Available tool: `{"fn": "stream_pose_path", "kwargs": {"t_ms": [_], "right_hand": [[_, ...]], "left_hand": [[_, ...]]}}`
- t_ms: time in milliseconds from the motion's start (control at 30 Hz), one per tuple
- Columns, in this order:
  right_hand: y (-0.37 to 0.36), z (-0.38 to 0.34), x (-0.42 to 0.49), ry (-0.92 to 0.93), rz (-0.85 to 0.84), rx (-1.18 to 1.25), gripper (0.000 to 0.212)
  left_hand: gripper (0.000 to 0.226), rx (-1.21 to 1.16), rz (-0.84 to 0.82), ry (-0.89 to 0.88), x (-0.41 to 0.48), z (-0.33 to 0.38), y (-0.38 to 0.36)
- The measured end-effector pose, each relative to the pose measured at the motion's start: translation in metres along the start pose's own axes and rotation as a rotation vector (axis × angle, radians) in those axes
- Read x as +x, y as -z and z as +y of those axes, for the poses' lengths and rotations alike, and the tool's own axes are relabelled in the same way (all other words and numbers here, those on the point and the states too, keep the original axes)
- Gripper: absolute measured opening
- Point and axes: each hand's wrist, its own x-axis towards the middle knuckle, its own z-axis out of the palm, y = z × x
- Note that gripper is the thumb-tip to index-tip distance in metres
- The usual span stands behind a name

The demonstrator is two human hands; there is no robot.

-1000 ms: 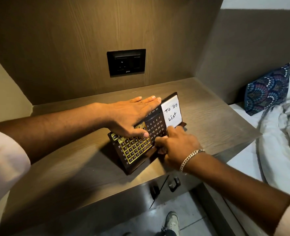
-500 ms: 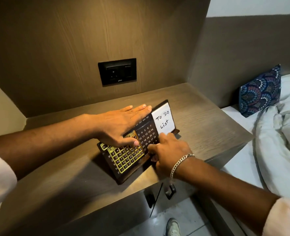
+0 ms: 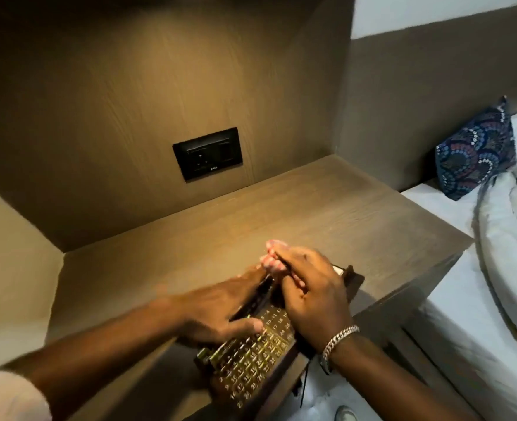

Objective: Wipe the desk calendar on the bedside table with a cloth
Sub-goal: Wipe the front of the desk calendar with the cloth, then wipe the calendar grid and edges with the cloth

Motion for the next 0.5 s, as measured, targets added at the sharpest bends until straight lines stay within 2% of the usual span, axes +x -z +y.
{"fn": "stream_pose_path", "kwargs": {"t_ms": [133, 267, 400, 433, 500], "right_hand": [[-0.008, 0.006, -0.005, -0.007, -0.001, -0.089, 0.056], [-0.014, 0.007, 0.006, -0.090, 0.008, -0.181, 0.053], [-0.017, 0.012, 0.013, -0.119, 0.030, -0.204, 0.049], [-0.017, 0.014, 0.013, -0.123, 0.038, -0.194, 0.048], [-0.017, 0.016, 0.013, -0.113, 0.065, -0.153, 0.047]], "left_hand": [[0.090, -0.331, 0.065, 0.196, -0.001, 0.000, -0.022], [0.100, -0.323, 0.010, 0.297, -0.012, 0.007, -0.021], [0.128, -0.254, -0.056, 0.405, -0.022, 0.014, -0.005], [0.125, -0.218, -0.066, 0.423, -0.022, 0.016, -0.002], [0.106, -0.216, -0.019, 0.447, -0.019, 0.020, 0.003]]}}
